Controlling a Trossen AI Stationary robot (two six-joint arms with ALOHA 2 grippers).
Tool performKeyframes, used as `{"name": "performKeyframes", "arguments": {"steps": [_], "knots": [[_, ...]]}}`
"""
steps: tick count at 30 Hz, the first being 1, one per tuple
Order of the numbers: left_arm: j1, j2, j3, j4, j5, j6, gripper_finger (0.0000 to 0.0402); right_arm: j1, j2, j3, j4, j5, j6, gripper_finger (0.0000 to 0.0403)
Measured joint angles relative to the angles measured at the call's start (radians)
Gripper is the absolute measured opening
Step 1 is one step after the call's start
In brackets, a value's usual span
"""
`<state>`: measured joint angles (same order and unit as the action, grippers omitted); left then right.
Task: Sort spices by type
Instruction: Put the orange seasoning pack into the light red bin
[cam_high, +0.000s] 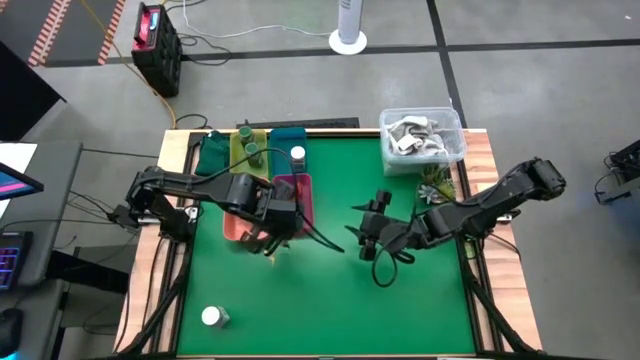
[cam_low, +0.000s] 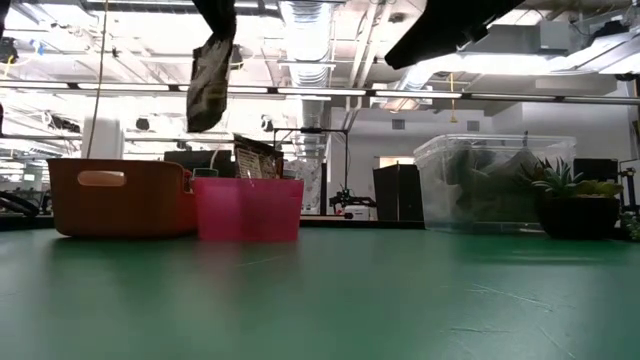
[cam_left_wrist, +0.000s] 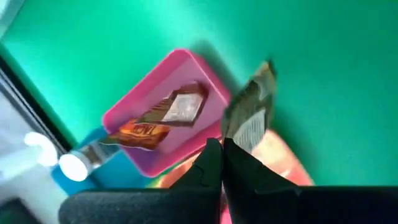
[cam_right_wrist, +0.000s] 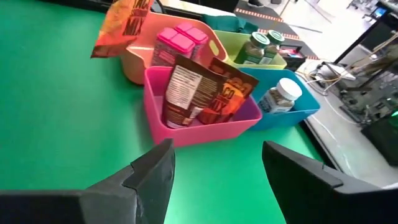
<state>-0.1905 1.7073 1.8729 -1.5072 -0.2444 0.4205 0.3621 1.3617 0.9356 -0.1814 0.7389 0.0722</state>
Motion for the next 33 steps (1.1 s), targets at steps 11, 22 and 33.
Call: {"name": "performKeyframes", "arguments": {"steps": [11, 22, 33], "knots": [[0.029, 0.0, -0.01, -0.065, -0.104, 0.285, 0.0, -0.01, -0.002, 0.0, -0.01, 0.0, -0.031, 0.0269], [0.027, 0.0, -0.01, -0.064, -0.167, 0.559, 0.0, 0.018, -0.002, 0.0, -0.02, 0.0, -0.02, 0.0269], [0.041, 0.0, -0.029, -0.061, -0.22, 0.678, 0.0, 0.018, -0.002, 0.0, -0.02, -0.001, -0.012, 0.0269]]}}
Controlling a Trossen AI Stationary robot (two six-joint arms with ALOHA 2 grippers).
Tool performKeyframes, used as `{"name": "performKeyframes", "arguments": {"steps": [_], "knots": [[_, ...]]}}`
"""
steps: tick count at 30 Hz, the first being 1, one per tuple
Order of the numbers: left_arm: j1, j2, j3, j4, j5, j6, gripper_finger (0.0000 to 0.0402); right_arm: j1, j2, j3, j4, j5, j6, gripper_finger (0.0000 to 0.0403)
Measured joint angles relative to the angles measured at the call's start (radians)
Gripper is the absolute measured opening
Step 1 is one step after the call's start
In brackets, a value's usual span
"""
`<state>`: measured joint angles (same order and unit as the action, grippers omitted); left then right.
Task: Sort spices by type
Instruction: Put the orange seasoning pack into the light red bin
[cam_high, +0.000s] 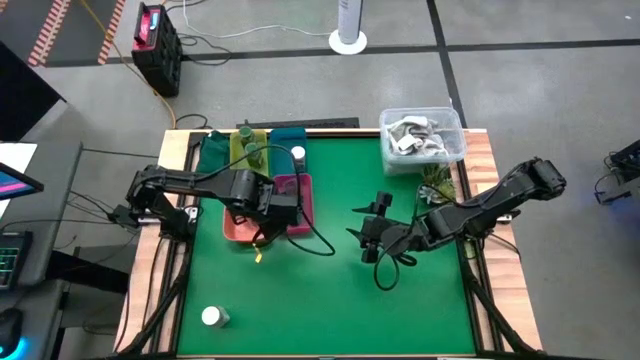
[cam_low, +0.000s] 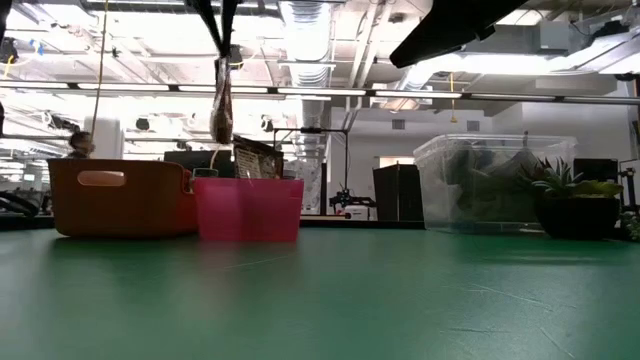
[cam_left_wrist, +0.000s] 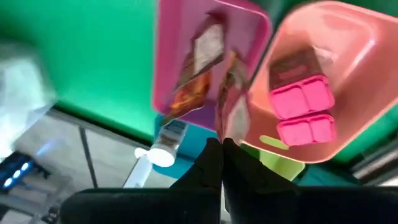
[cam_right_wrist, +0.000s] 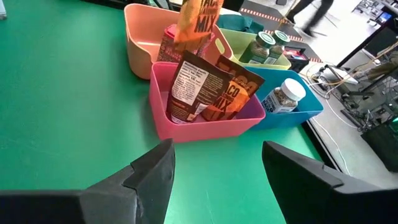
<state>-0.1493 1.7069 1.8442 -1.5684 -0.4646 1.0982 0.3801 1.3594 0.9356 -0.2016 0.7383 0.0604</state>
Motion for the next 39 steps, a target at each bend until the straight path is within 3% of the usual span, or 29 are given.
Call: {"name": "performKeyframes", "arguments": {"steps": [6, 24, 34, 39], "knots": [[0.018, 0.001, -0.127, 0.002, -0.062, 0.05, 0.0, 0.0, 0.0, 0.0, 0.001, 0.0, 0.002, 0.0269], [0.12, 0.0, -0.252, 0.188, -0.065, 0.277, 0.0, 0.0, 0.0, 0.0, 0.008, 0.0, 0.002, 0.0269], [0.145, 0.0, -0.359, 0.293, -0.029, 0.335, 0.0, -0.001, 0.0, 0.0, 0.008, -0.001, 0.0, 0.0269], [0.17, 0.0, -0.364, 0.293, 0.018, 0.261, 0.0, -0.001, 0.0, 0.0, 0.008, -0.001, 0.0, 0.0269]]}}
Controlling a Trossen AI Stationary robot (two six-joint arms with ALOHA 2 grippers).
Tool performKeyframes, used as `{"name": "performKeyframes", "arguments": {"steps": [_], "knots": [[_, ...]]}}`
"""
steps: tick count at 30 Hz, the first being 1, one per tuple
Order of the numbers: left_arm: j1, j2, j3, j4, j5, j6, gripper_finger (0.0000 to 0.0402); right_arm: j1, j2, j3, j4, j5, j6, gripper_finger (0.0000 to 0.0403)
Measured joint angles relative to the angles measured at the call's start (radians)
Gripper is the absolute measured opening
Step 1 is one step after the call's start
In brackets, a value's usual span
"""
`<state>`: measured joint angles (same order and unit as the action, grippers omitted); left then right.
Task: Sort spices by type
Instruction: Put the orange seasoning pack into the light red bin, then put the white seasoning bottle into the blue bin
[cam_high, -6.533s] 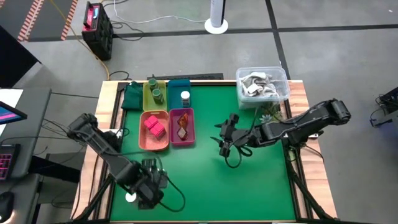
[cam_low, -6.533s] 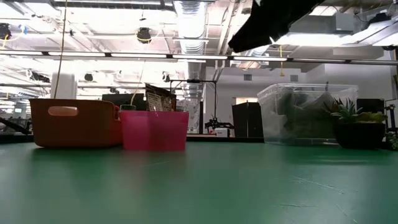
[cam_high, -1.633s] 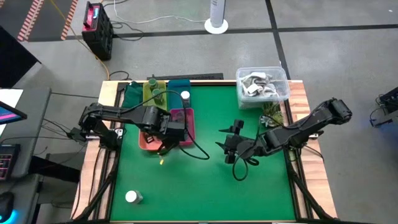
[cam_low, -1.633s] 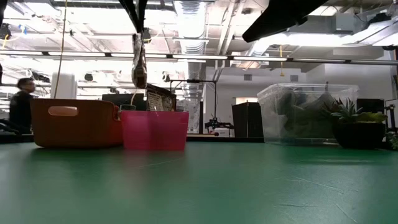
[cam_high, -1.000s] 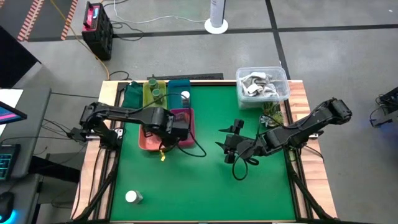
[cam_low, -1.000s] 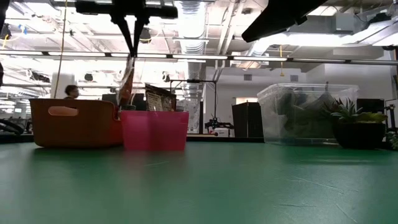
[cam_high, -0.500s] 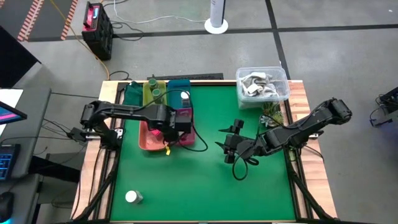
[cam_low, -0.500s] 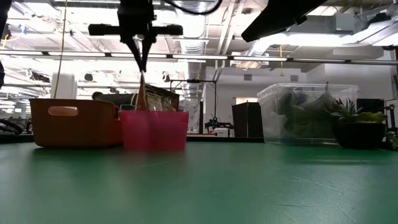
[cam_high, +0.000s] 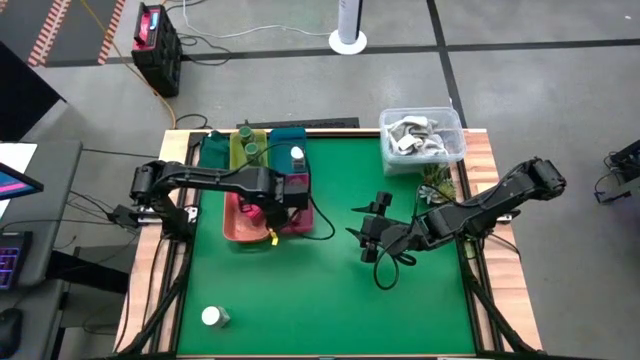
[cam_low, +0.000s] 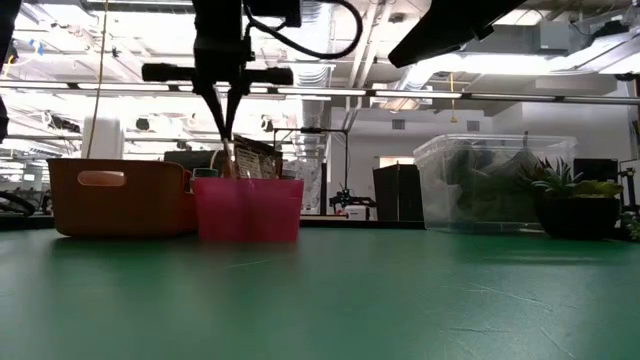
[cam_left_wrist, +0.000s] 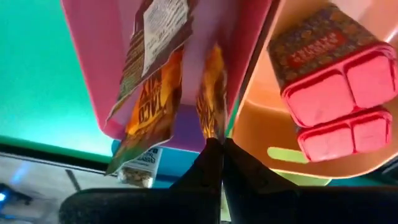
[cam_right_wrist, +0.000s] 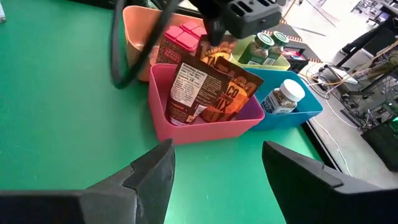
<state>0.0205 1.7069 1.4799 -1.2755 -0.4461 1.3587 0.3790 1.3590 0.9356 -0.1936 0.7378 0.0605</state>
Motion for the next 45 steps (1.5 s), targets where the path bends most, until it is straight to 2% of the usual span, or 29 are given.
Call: {"name": "performKeyframes", "arguments": {"steps": [12, 21, 26, 37, 41, 45], "knots": [[0.007, 0.0, 0.0, -0.027, 0.072, -0.108, 0.0009, -0.009, 0.0, 0.0, 0.015, 0.0, 0.0, 0.0269], [0.007, 0.0, 0.0, -0.028, 0.072, -0.159, 0.0098, -0.008, 0.0, 0.0, 0.015, 0.0, 0.0, 0.0269], [0.004, -0.001, 0.002, -0.036, 0.071, -0.2, 0.0126, -0.008, 0.0, 0.0, 0.015, 0.0, 0.0, 0.0269], [-0.053, -0.086, 0.079, -0.057, 0.036, -0.326, 0.0127, -0.008, 0.0, 0.0, 0.014, 0.0, 0.002, 0.0269], [-0.103, -0.122, 0.08, -0.062, 0.036, -0.432, 0.0127, -0.008, 0.0, 0.0, 0.014, 0.0, 0.002, 0.0269], [-0.193, -0.125, 0.08, -0.058, 0.04, -0.69, 0.0127, -0.015, 0.0, 0.0, 0.014, -0.002, 0.01, 0.0269]]}}
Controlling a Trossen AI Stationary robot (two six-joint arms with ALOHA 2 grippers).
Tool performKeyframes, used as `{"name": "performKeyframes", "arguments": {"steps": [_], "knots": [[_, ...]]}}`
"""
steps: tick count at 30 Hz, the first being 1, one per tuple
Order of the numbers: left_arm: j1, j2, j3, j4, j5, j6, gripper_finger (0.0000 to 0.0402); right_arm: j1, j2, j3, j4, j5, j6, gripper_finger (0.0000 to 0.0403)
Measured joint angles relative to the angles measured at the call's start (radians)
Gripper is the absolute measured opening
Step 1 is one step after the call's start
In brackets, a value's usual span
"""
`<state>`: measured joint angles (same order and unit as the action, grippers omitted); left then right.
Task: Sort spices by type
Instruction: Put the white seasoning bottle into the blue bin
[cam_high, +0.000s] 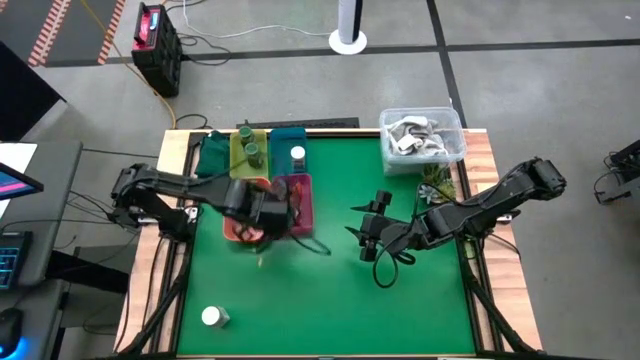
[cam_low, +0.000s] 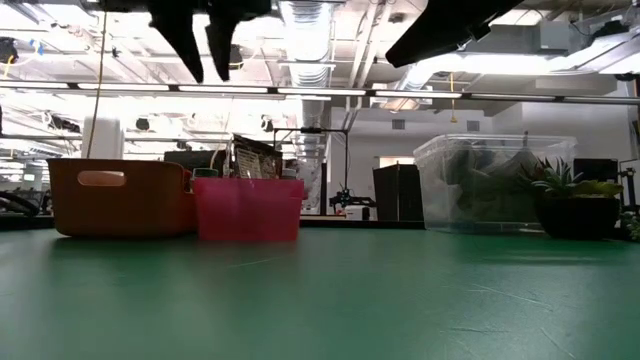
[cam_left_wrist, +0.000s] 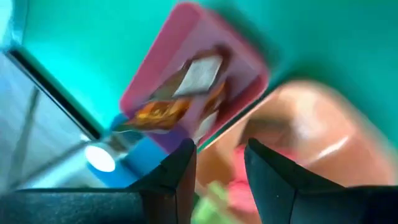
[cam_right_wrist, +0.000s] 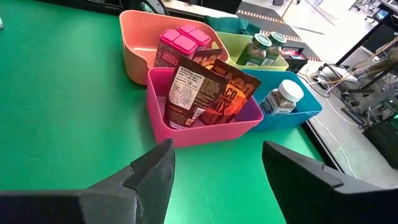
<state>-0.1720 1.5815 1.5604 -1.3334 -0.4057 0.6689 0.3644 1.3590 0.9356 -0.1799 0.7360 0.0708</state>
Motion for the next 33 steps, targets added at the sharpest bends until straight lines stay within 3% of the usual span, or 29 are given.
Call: {"name": "performKeyframes", "arguments": {"steps": [5, 11, 14, 25, 33], "knots": [[-0.115, 0.008, 0.0, -0.002, 0.046, -0.425, 0.0126, -0.007, 0.0, 0.0, 0.001, -0.001, 0.008, 0.0269], [-0.209, 0.008, 0.0, -0.003, 0.355, -0.956, 0.0126, -0.006, 0.0, 0.0, 0.002, -0.002, 0.015, 0.0269], [-0.283, 0.008, 0.0, -0.004, 0.426, -1.149, 0.0126, -0.006, 0.0, 0.0, 0.004, -0.002, 0.011, 0.0269], [-0.575, 0.008, 0.0, 0.005, 0.315, -1.449, 0.0134, -0.03, 0.0, 0.0, 0.024, -0.002, -0.052, 0.0269], [-0.693, 0.008, -0.002, 0.048, 0.286, -1.663, 0.021, -0.081, 0.0, 0.0, 0.075, -0.003, -0.096, 0.0269]]}}
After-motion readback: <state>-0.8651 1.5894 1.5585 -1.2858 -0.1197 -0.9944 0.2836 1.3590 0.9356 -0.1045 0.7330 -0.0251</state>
